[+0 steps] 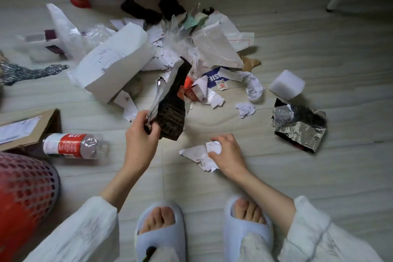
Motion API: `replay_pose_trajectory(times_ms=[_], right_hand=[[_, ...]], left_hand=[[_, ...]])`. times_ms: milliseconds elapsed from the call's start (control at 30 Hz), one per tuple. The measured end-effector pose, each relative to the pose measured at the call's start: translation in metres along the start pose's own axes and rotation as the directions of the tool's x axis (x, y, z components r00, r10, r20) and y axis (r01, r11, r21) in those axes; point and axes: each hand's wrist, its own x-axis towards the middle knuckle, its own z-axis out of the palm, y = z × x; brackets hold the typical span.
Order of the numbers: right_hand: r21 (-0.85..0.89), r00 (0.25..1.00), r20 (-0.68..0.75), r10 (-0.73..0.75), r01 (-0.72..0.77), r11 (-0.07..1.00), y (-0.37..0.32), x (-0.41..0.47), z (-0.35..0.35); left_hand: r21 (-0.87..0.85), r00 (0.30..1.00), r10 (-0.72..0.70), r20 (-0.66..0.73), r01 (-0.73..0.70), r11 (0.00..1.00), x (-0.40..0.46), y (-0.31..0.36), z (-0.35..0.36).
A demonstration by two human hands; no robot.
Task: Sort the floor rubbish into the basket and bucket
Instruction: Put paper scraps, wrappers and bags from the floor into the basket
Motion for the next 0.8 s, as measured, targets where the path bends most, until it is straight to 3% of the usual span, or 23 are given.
replay_pose_trajectory(times_ms=[133, 267, 400, 500, 667, 800], right_hand=[[-0.303, 0.972, 0.164, -0.166, 0.21, 0.93, -0.011, 0.01, 0.021], [-0.523, 0.962, 0.19, -0.198, 0.27, 0.809, -0.017, 0.015, 0.033], [-0.527, 0.962, 0.243, -0.126, 0.24, 0.816, -0.026, 0.014, 0.031], [-0.459, 0.958, 0.28, -0.065, 0.193, 0.867, -0.035, 0.01, 0.023], [-0.356, 0.997, 0.073, -0.024, 0.048, 0.933, -0.059, 0.002, 0.005], [-0.234, 0.996, 0.01, -0.084, 0.084, 0.969, -0.1, -0.021, -0.028]], left_hand=[[-0.095, 0.984, -0.178, -0.014, 0.176, 0.98, 0.001, -0.025, -0.026], [-0.068, 0.966, -0.258, 0.01, 0.258, 0.964, -0.002, -0.047, -0.044], [0.039, 0.958, -0.284, -0.021, 0.285, 0.958, -0.004, -0.055, -0.049], [0.01, 0.958, -0.284, -0.03, 0.285, 0.959, -0.004, -0.05, -0.049], [-0.065, 0.969, -0.246, -0.025, 0.244, 0.968, -0.006, -0.011, -0.061], [-0.006, 0.988, -0.102, -0.116, 0.102, 0.995, -0.024, 0.031, -0.093]])
